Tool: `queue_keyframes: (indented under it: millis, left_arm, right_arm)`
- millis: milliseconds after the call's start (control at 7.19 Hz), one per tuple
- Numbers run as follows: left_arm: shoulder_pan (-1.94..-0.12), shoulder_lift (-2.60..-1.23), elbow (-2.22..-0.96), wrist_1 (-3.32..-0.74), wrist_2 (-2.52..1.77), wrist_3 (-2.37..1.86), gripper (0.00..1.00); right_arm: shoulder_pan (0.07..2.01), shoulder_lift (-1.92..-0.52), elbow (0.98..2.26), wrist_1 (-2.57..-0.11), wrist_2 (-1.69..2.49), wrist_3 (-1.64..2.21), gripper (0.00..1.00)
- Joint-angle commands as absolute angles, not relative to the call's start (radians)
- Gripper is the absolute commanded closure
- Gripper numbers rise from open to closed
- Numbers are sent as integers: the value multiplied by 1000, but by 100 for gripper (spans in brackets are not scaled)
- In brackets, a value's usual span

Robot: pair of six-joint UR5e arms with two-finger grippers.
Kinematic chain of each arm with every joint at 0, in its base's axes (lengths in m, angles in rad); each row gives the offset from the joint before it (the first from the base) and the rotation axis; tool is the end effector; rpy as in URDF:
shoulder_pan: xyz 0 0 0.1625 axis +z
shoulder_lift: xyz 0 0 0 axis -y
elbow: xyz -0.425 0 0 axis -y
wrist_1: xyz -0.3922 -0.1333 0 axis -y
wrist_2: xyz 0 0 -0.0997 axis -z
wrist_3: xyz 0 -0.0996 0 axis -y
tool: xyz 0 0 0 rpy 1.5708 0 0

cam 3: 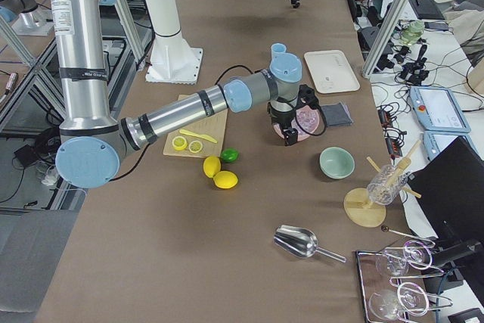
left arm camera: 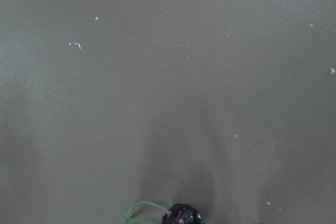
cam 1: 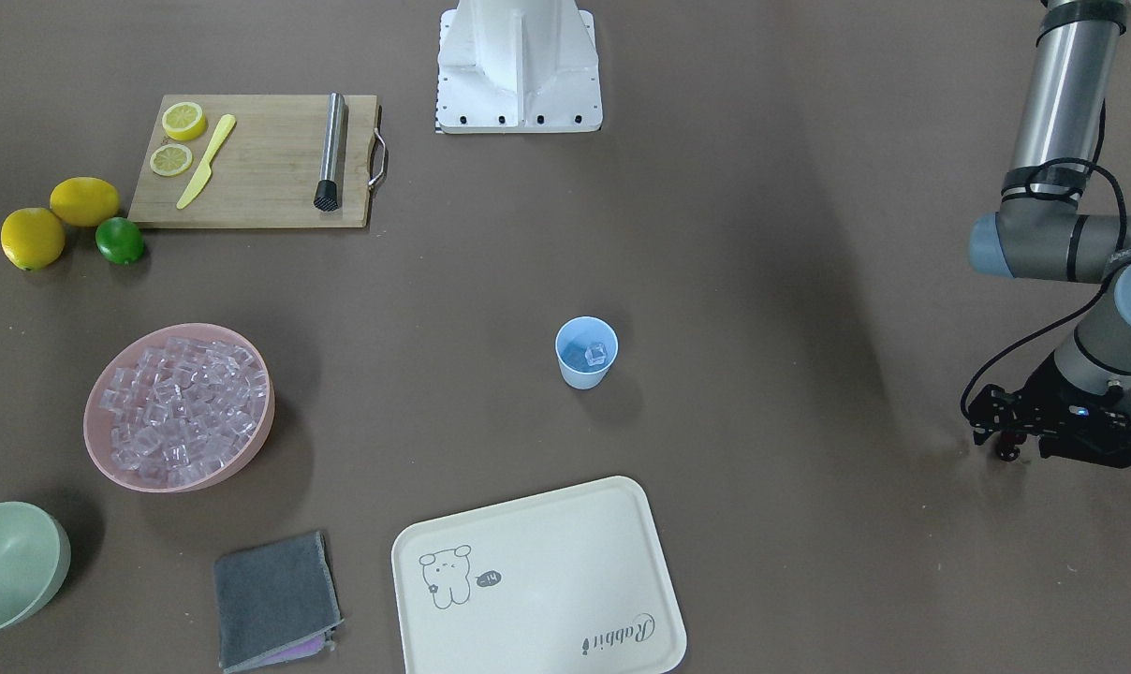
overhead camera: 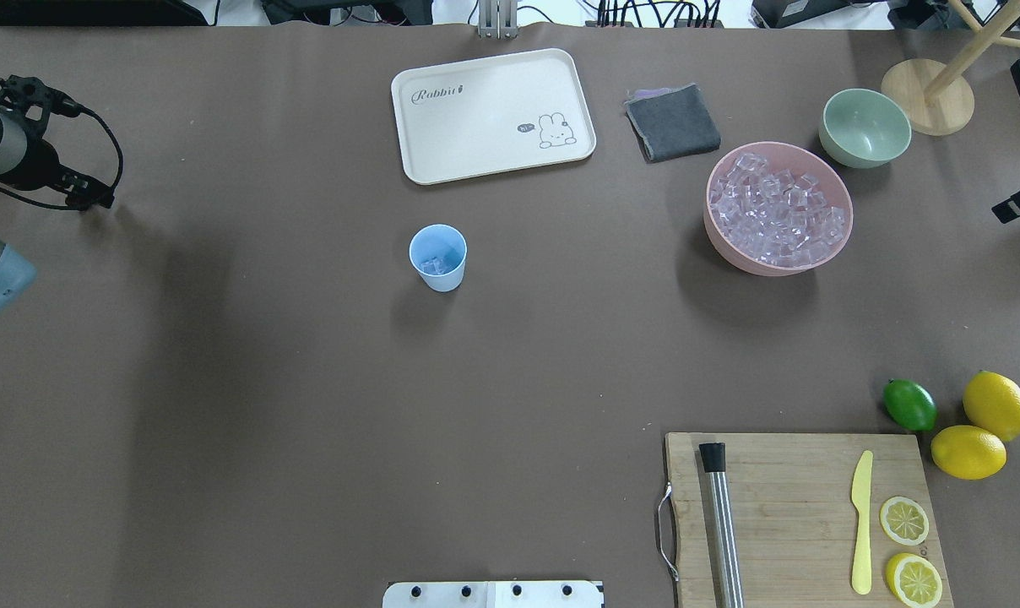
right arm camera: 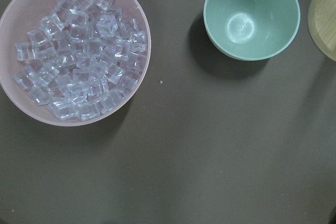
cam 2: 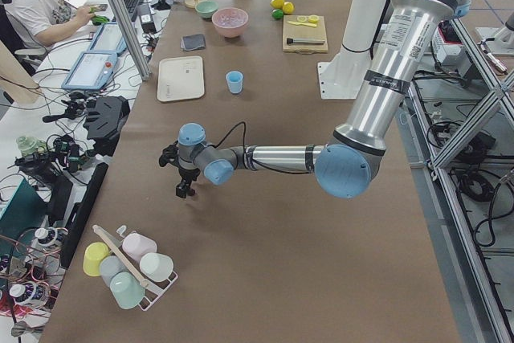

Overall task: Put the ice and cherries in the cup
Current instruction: 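Lower the left gripper onto the dark cherries and grasp them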

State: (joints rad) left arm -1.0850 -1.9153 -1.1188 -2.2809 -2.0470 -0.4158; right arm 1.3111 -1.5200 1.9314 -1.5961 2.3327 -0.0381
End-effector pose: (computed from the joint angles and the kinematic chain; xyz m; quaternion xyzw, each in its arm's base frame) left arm 0.2334 -0.6297 0.6210 0.1615 0.3284 0.1024 0.9250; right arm -0.0662 -0.5003 0.4593 0.1367 -0.3824 -0.2057 0.8904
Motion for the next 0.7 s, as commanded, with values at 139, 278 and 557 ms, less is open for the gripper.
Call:
queue_keyframes:
  millis: [139,278,557]
  left_arm:
    - [-1094,-1902,-1124,-2301,-2045,-422,79]
    - [-1095,-1904,-1124,-2301,-2045,-434,84]
    - [-1126,-1913,-1170,-2298,-2055,-517,100]
  right_arm:
    - [1310,-1555,1914,-1487,2336,-26,1]
    - [1310,-1557,1917,-1486,2339,-26,1]
    - [1310,-1569,1913,-1486,2338,-34,1]
